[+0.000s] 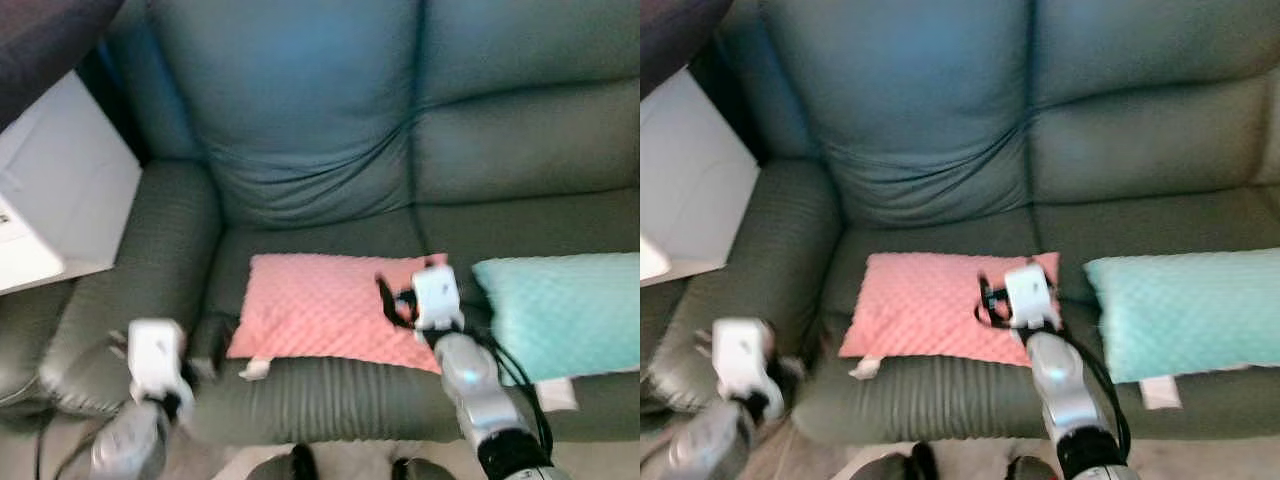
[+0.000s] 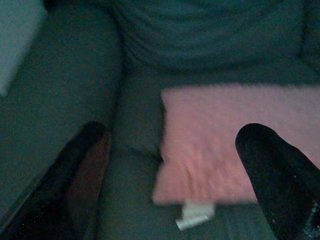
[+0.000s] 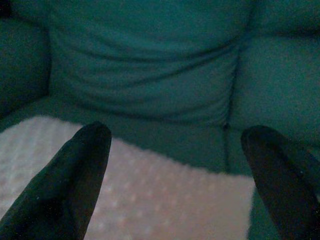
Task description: Move the pillow to the sofa
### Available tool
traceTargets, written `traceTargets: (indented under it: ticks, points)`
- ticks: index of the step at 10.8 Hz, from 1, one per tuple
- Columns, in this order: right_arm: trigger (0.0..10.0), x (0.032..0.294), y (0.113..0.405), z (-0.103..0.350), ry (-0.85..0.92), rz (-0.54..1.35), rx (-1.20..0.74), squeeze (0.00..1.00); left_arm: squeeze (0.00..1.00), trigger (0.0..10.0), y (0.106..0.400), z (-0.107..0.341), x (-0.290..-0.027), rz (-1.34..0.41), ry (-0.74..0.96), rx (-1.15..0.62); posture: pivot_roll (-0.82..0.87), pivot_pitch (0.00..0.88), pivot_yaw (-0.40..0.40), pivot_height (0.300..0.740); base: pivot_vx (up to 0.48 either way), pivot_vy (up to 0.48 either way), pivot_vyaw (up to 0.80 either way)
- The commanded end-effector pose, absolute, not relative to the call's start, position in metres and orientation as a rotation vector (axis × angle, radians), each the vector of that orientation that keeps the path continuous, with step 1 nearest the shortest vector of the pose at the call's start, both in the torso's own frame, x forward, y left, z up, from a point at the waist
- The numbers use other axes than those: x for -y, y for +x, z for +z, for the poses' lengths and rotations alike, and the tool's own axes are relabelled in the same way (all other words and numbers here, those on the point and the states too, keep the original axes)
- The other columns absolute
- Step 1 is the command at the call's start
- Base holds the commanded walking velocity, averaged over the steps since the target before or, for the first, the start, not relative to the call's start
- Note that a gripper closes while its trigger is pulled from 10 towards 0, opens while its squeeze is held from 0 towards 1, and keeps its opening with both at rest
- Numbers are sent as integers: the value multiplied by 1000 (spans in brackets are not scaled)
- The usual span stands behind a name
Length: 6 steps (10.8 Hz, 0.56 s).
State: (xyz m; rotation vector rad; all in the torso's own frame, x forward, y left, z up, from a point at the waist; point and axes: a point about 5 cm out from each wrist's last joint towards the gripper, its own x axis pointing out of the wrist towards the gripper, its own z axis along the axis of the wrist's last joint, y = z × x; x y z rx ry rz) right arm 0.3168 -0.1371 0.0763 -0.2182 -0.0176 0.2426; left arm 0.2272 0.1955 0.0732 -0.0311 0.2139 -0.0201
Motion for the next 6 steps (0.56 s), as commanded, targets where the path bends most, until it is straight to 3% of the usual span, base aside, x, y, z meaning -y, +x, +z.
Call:
traceTargets:
  ticks: [1,4,6]
  points:
    - [10000,130,316,77,-193,256,-2,0,0,10000,226,71,-209,74,-11,-208,-123,98,118,740,0,0,0]
    - [10000,113,331,101,-143,326,39,0,0,10000,249,74,-214,217,-11,-123,-161,0,75,740,0,0,0]
    - [10000,103,339,102,-160,352,16,0,0,10000,257,63,-214,245,2,-148,-162,0,56,740,0,0,0]
